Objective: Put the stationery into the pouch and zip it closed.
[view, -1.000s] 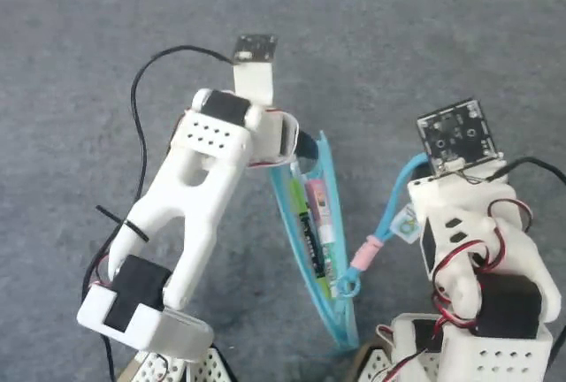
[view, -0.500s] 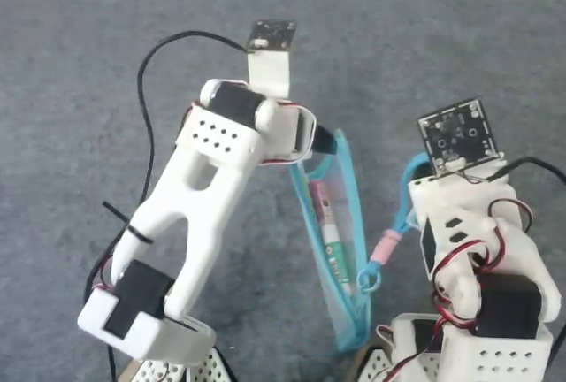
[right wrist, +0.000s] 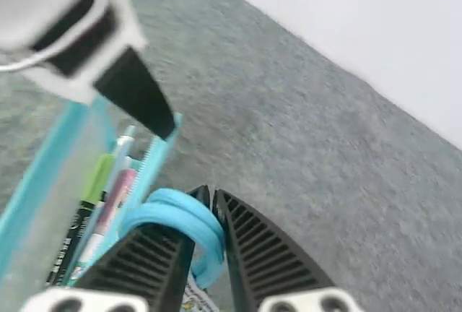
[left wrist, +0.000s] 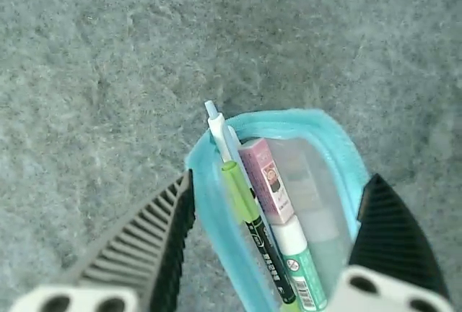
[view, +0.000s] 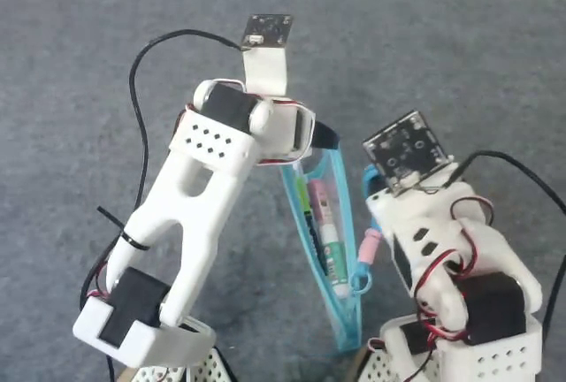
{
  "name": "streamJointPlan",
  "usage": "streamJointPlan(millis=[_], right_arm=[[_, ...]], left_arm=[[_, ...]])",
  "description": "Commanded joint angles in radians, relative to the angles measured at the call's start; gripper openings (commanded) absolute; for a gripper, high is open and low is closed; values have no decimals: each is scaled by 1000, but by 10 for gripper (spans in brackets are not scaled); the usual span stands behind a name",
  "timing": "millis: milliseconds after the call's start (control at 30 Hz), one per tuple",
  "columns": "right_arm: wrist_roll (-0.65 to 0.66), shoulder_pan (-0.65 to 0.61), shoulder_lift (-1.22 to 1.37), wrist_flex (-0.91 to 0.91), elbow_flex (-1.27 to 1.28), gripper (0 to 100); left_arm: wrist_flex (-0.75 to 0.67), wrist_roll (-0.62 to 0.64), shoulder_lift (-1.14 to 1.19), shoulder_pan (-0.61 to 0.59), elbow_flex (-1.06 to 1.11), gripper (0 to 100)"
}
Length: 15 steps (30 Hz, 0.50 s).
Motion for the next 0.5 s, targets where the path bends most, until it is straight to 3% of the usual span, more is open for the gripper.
streamJointPlan(millis=[0, 467], right_arm=[[-6, -48, -5, 7, -15, 7], [-5, -47, -5, -4, 12, 7]], left_arm=[[-48, 17, -55, 3, -64, 344], [-109, 6, -61, 3, 24, 345]])
